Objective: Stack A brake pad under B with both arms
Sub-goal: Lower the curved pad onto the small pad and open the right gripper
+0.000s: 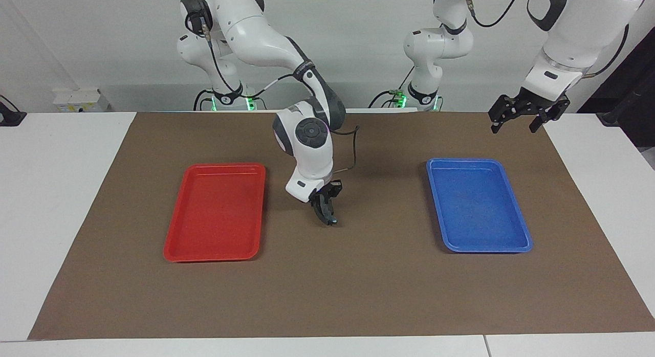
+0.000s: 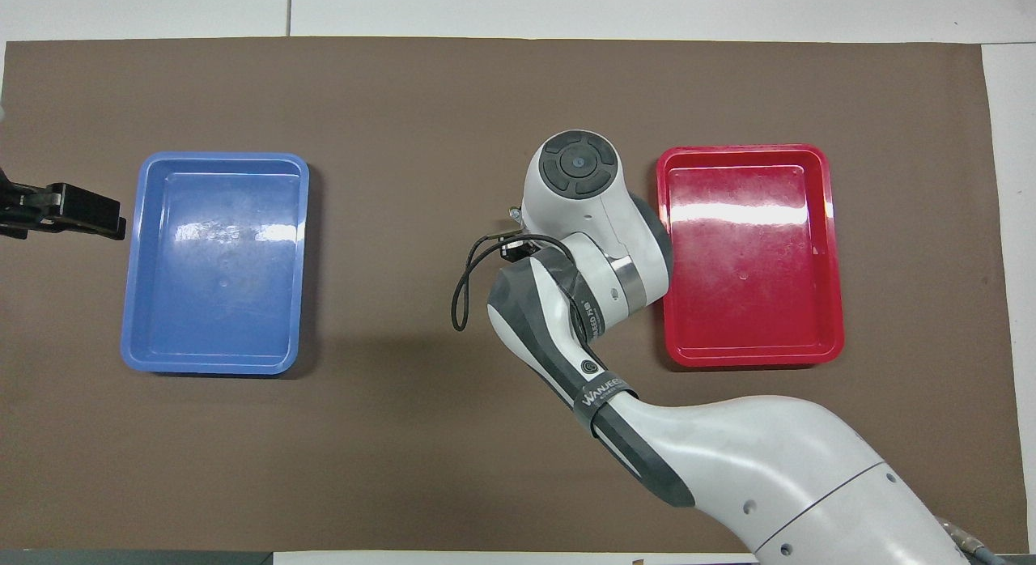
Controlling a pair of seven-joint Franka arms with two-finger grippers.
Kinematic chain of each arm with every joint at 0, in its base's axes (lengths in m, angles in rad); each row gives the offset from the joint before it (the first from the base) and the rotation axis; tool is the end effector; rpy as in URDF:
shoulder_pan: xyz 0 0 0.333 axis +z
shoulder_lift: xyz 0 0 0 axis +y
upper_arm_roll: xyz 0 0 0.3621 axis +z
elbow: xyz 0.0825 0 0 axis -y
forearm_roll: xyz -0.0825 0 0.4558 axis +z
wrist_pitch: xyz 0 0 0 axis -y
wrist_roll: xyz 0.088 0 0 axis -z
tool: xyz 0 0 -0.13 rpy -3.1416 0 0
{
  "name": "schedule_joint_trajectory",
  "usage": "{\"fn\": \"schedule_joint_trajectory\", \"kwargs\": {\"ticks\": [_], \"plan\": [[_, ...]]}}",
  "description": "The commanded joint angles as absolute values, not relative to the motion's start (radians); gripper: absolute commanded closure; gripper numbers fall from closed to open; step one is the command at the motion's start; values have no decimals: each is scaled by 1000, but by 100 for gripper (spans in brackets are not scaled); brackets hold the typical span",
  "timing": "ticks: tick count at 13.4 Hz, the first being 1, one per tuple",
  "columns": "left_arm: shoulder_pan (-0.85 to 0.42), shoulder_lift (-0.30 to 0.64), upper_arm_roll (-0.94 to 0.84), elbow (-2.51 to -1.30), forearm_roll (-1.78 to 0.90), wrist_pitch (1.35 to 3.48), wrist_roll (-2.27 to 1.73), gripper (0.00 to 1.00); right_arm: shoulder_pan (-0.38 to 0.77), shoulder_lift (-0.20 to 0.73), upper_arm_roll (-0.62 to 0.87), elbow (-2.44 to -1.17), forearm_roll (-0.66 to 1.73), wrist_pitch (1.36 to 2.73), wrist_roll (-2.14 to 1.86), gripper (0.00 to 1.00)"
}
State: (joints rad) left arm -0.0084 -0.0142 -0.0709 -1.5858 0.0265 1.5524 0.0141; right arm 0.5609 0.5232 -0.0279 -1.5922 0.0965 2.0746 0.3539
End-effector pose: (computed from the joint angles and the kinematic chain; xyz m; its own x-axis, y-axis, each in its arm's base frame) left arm 0.6170 -0.0458 0.6467 0.9955 -0.0927 -0.0196 -0.0932 -0.9953 -0.0272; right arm 0.6565 0.3982 0.3067 0.9888 0.1351 -0.0630 0.1321 -0.9900 -0.0498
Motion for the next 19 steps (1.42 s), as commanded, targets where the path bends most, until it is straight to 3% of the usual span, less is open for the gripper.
{"fn": "schedule_joint_trajectory", "kwargs": {"ticks": [1,19], "plan": [[-8,-32,-55,-1617,17,1569,15,0,558,505,-21,-1629,115,2111,367,100],[-8,-32,-60,-1626,17,1588,9,0,560,489,-6,-1669,115,2117,367,99]]}}
